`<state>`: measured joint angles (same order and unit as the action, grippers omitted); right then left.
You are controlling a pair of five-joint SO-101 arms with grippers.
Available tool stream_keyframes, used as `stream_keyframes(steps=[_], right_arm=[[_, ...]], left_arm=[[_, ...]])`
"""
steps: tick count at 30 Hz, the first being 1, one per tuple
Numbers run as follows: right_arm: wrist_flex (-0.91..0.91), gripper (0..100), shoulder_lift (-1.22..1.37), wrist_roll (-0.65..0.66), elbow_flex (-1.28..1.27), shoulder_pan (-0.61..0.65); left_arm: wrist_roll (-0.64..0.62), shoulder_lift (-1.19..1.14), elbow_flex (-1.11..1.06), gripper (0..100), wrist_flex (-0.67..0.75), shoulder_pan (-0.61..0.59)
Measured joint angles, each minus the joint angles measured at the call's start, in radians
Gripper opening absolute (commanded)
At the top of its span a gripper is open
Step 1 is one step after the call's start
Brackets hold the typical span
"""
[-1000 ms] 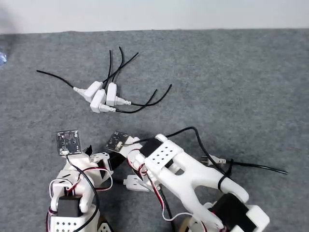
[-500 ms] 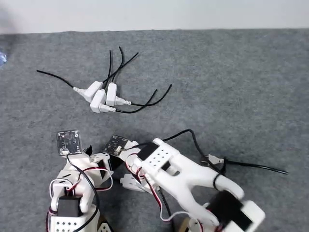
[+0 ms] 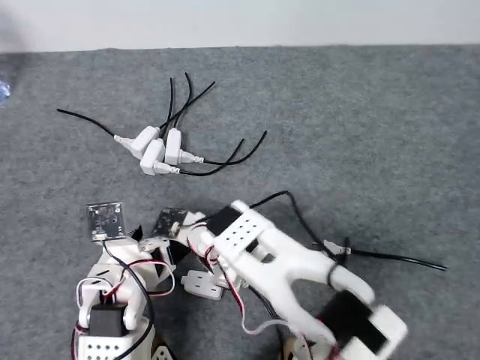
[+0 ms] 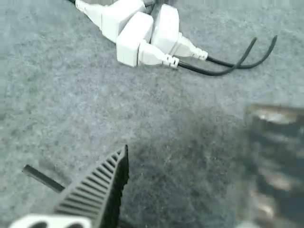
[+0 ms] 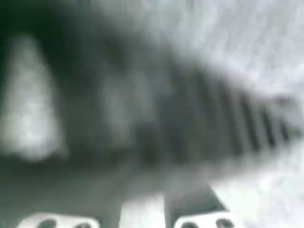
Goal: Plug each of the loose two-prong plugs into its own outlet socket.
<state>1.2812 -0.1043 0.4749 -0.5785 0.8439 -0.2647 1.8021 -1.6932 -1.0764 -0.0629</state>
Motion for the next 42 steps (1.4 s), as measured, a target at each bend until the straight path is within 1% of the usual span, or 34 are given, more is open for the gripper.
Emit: stream_keyframes(steps=[2,4,8,10,12,13,15,18,22,26,29,31,33,35,37,42], right_arm=[[0.029,0.9,-0.055,0.092,0.035,-0.028],[0.044,0.9,-0.086,0.203,0.064,-0.086],[0.052,0.9,-0.098,0.471,0.086,-0.173],[0.058,0.9,-0.098,0.585,0.106,-0.204],[0.058,0.9,-0.098,0.667,0.157,-0.227],[0.058,0.9,-0.094,0.684,0.189,-0.242],[0.066,0.9,-0.072,0.701,0.262,-0.276],[0.118,0.9,0.000,0.726,0.342,-0.292],[0.180,0.9,0.169,0.769,0.358,-0.258],[0.172,0.9,0.318,0.772,0.361,-0.210],[0.147,2.3,0.361,0.770,0.367,-0.207],[0.133,9.3,0.365,0.746,0.376,-0.206],[0.101,17.4,0.367,0.689,0.376,-0.204],[0.087,22.6,0.367,0.637,0.376,-0.204],[0.077,22.8,0.367,0.620,0.376,-0.204],[0.074,19.5,0.336,0.614,0.376,-0.181]], left_arm=[[0.000,0.000,-0.002,46,0.000,0.005],[0.000,0.000,-0.002,46,0.000,0.005],[0.000,0.000,-0.002,46,0.000,0.005],[0.000,0.000,-0.002,46,0.000,0.005],[0.000,0.000,-0.002,46,0.000,0.005],[0.000,0.000,-0.002,46,0.000,0.005],[0.000,0.000,-0.002,46,0.000,0.005],[0.000,0.000,-0.002,46,0.000,0.005],[0.000,0.000,-0.002,46,0.000,0.005],[0.000,0.000,-0.002,46,0.000,0.005],[0.000,0.000,-0.002,46,0.000,0.000],[0.000,0.000,-0.002,46,0.000,0.000],[0.000,0.000,-0.002,46,0.000,0.002],[0.000,0.000,-0.002,46,0.000,0.003],[0.000,0.000,-0.002,46,0.000,0.005],[0.000,0.000,-0.002,46,0.000,0.005]])
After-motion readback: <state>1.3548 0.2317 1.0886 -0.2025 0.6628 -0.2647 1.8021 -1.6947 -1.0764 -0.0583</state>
